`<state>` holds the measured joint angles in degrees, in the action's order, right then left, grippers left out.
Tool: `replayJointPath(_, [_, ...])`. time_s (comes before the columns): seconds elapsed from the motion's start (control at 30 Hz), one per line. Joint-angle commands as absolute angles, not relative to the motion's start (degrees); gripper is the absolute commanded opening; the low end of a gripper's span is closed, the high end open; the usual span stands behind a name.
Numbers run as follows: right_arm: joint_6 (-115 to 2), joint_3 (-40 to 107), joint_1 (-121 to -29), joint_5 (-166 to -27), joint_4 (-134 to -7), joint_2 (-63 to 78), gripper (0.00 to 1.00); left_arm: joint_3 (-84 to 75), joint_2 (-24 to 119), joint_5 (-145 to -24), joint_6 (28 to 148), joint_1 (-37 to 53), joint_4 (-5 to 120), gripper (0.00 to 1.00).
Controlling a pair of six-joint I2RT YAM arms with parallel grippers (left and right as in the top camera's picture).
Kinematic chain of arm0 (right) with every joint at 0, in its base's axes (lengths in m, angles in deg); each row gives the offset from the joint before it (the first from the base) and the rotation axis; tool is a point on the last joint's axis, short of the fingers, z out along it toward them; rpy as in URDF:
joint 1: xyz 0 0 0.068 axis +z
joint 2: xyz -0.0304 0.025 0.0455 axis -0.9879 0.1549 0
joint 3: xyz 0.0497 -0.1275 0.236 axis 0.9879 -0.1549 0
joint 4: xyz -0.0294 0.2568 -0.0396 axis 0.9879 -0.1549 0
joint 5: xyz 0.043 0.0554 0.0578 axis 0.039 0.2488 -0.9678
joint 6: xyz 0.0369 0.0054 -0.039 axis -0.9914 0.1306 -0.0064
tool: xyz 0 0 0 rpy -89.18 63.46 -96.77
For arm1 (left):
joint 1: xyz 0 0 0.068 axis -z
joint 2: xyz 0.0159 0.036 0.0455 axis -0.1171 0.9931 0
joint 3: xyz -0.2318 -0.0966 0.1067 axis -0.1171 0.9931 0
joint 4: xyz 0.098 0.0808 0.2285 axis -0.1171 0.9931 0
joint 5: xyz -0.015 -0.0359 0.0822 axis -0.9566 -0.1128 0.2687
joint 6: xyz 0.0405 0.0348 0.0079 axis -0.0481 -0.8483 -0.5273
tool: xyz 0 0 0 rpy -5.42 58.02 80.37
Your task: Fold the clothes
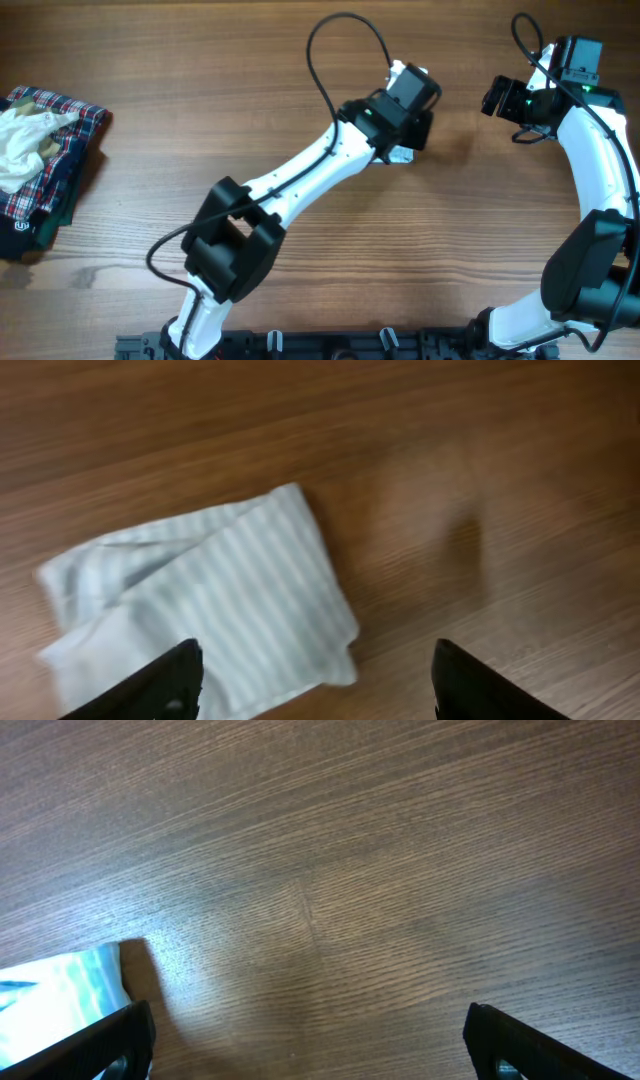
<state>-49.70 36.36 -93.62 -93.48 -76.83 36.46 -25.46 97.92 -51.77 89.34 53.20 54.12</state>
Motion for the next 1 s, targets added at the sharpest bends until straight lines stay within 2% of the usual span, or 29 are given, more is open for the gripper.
replayJointPath(0.0, [-50.1, 35.8, -93.5, -92.8, -76.9, 36.6, 1.00, -25.9, 103.4, -51.0, 89.4, 54.1, 51.8, 0.73])
replayJointPath(0.2, [-50.1, 35.8, -93.5, -92.8, -76.8, 36.6, 1.00, -25.9, 107.5, -45.2, 89.3, 54.2, 48.6, 0.69])
replayJointPath(0.57, [-50.1, 35.8, -93.5, -92.8, -76.9, 36.6, 1.00, -25.9, 111.2, -45.1, 89.0, 56.5, 45.8, 0.69])
replayJointPath(0.7, [-50.1, 35.8, -93.5, -92.8, -76.9, 36.6, 1.00, -25.9, 113.6, -43.2, 88.7, 56.4, 46.2, 0.66])
replayJointPath(0.73, [-50.1, 35.8, -93.5, -92.8, -76.8, 36.6, 1.00, -25.9, 113.9, -43.1, 87.2, 56.4, 46.4, 0.62])
replayJointPath(0.77, [-50.1, 35.8, -93.5, -92.8, -76.9, 36.6, 1.00, -25.9, 113.9, -42.9, 86.2, 56.4, 46.6, 0.51])
replayJointPath(0.8, [-50.1, 35.8, -93.5, -92.8, -76.8, 36.6, 1.00, -25.9, 113.8, -42.0, 85.3, 56.4, 46.8, 0.31])
replayJointPath(0.87, [-50.1, 35.8, -93.5, -92.8, -76.9, 36.6, 1.00, -25.9, 113.1, -38.1, 81.7, 56.5, 47.1, 0.09])
replayJointPath(0.97, [-50.1, 35.8, -93.5, -92.8, -76.8, 36.6, 0.99, -25.9, 111.2, -29.4, 78.1, 56.5, 50.6, 0.04])
